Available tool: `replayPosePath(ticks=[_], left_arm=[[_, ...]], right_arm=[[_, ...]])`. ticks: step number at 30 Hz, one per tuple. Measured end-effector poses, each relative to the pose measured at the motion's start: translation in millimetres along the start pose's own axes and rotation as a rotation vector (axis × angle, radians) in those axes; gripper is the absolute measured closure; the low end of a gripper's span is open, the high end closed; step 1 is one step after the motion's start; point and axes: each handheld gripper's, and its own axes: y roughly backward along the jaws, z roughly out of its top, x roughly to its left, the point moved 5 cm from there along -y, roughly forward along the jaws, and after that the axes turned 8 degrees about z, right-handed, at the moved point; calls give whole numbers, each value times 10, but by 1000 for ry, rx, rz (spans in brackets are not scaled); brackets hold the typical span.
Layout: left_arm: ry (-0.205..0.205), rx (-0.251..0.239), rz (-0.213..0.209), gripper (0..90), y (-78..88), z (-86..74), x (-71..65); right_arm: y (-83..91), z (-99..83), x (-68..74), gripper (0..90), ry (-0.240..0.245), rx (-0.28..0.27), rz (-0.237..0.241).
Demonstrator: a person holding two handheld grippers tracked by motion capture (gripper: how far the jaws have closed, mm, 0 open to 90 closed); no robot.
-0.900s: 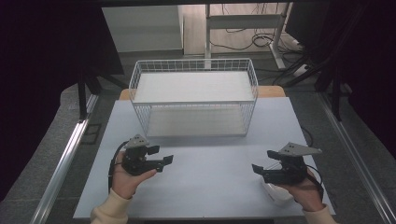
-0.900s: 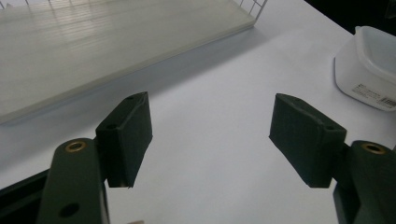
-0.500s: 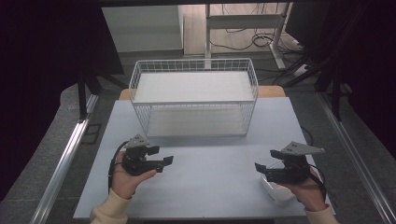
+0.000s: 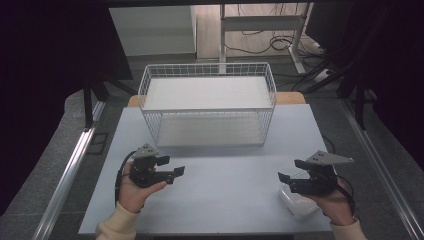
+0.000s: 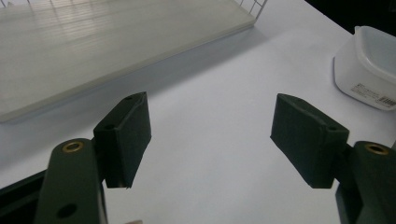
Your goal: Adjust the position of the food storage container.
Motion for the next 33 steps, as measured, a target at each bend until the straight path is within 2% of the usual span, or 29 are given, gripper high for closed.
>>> replayPosePath(ticks=[2,9,14,15,17,18,20,23,25,26,28,30,33], left_arm=[[1,0,1,284,2,-1,5],[2,3,3,283,5,-2,22],[8,4,2,280,11,-2,35],[9,5,-2,279,11,-3,35],[9,6,-4,279,12,-3,34],[9,5,-7,278,14,0,31],[8,5,-8,278,16,2,31],[8,7,-11,277,15,0,40],[9,9,-13,277,16,-2,48],[9,8,-13,277,17,-2,53],[11,6,-13,276,25,2,59],[11,5,-15,276,32,7,56],[7,4,-15,276,34,14,40]], right_arm=[[59,-5,-55,247,4,7,-26],[214,-54,-175,288,-9,18,-60],[375,-143,-295,339,-41,34,-92],[469,-192,-331,382,-54,46,-109],[504,-208,-338,403,-56,49,-113],[607,-255,-346,469,-67,58,-122],[657,-285,-346,499,-75,64,-125],[790,-406,-322,625,-91,92,-127],[902,-548,-285,732,-105,130,-127],[902,-548,-285,732,-105,130,-127],[951,-644,-257,794,-111,164,-127],[968,-772,-219,874,-106,230,-121],[941,-830,-196,894,-99,274,-102]])
